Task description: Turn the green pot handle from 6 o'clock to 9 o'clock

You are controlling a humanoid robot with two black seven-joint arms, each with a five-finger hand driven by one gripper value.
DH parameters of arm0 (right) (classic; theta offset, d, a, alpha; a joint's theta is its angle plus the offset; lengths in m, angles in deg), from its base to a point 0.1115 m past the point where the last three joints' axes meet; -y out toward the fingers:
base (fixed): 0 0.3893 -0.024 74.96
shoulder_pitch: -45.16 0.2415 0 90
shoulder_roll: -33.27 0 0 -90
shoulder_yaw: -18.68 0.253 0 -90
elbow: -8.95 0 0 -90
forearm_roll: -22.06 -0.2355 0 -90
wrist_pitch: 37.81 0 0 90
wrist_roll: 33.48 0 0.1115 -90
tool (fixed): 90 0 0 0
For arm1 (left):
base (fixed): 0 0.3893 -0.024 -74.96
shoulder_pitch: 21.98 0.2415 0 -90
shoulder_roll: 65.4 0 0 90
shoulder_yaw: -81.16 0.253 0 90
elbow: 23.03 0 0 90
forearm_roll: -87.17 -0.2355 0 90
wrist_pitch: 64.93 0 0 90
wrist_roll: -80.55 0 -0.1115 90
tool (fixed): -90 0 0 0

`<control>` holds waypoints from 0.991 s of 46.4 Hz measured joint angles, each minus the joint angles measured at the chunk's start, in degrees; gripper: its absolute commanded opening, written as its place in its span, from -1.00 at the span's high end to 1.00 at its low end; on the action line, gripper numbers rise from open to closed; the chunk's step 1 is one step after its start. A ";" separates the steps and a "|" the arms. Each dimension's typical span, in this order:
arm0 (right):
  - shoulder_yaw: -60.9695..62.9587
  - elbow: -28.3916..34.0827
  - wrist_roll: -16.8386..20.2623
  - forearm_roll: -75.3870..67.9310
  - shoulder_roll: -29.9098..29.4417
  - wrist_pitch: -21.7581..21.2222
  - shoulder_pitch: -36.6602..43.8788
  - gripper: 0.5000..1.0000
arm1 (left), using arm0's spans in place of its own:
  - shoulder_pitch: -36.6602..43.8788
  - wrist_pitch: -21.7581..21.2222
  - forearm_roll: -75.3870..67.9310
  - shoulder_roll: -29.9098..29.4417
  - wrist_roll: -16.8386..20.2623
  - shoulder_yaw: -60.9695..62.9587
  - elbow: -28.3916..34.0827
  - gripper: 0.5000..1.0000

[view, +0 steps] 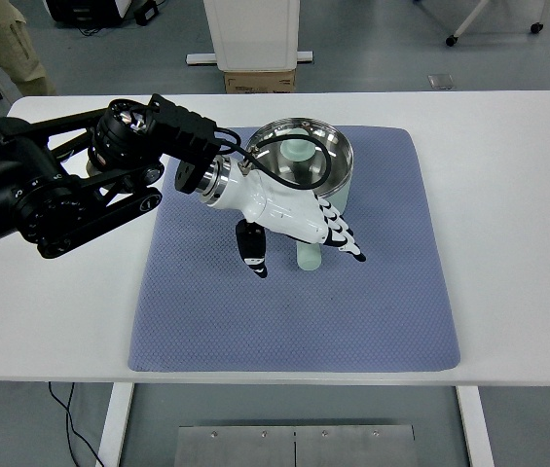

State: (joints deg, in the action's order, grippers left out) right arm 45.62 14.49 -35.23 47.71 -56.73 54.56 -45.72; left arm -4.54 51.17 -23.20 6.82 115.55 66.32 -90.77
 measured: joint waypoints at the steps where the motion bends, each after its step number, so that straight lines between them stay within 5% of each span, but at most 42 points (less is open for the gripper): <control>1: -0.02 0.00 0.00 0.00 0.00 0.00 0.00 -1.00 | -0.25 0.00 -0.01 -0.01 0.00 0.30 0.00 -1.00; 46: -0.05 0.00 0.00 0.00 0.00 -0.01 0.00 -1.00 | -8.55 0.08 -0.50 1.61 0.00 13.95 -0.28 -1.00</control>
State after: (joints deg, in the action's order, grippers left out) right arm 45.57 14.49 -35.24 47.72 -56.73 54.55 -45.72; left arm -13.09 51.24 -23.70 8.43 115.55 80.27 -91.05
